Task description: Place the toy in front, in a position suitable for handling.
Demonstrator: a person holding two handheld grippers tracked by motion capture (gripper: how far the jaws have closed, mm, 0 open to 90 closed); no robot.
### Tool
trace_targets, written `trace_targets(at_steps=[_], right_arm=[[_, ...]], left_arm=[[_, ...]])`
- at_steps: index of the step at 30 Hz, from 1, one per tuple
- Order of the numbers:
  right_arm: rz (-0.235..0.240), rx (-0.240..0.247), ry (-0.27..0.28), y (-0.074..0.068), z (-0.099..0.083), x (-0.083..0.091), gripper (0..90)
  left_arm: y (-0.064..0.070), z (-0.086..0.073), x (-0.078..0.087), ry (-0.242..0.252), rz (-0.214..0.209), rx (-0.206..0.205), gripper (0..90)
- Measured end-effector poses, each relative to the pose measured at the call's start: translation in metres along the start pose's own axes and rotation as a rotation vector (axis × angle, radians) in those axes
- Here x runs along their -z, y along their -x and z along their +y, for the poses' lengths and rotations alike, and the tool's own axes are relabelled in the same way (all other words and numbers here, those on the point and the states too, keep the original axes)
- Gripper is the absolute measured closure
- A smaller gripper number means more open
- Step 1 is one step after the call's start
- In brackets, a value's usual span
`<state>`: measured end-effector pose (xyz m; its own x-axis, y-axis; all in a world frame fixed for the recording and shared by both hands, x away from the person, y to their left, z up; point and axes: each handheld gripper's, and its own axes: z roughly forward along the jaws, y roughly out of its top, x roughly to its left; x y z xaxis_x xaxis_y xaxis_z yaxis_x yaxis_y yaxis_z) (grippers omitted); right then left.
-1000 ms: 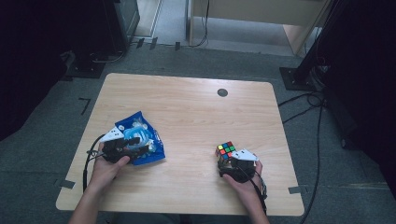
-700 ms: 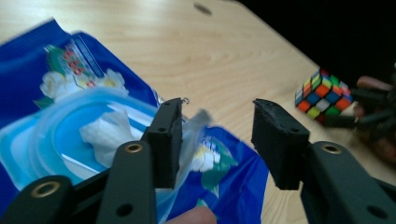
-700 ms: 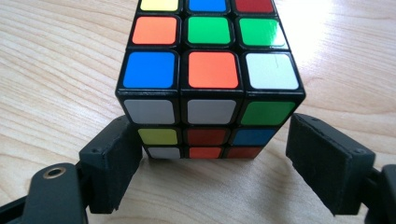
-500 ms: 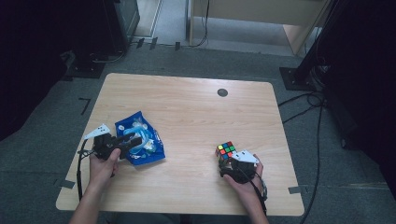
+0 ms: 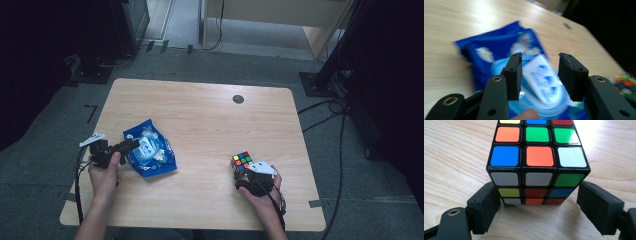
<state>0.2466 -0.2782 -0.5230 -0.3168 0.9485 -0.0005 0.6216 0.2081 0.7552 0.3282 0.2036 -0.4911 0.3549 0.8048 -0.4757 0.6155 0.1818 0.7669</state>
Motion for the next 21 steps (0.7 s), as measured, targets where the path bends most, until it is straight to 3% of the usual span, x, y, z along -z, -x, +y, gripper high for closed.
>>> trace_targets(at_steps=[2, 6, 11, 17, 21], right_arm=[[-0.001, 0.001, 0.000, 0.000, 0.000, 0.000, 19.6], [-0.005, 0.004, 0.000, -0.001, 0.000, 0.000, 19.9], [-0.001, 0.004, -0.006, -0.001, 0.000, -0.001, 20.4], [0.001, 0.003, -0.006, -0.001, 0.001, -0.001, 20.6], [-0.001, 0.003, -0.006, -0.001, 0.000, -0.001, 20.9]], left_arm=[[-0.001, -0.001, 0.000, 0.004, 0.020, -0.008, 55.3], [-0.008, -0.004, -0.004, 0.010, 0.149, -0.011, 63.5], [-0.009, -0.005, -0.007, 0.009, 0.197, -0.036, 71.9], [-0.007, -0.004, -0.014, 0.004, 0.205, -0.064, 77.9], [0.001, -0.002, -0.017, -0.002, 0.158, -0.110, 87.9]])
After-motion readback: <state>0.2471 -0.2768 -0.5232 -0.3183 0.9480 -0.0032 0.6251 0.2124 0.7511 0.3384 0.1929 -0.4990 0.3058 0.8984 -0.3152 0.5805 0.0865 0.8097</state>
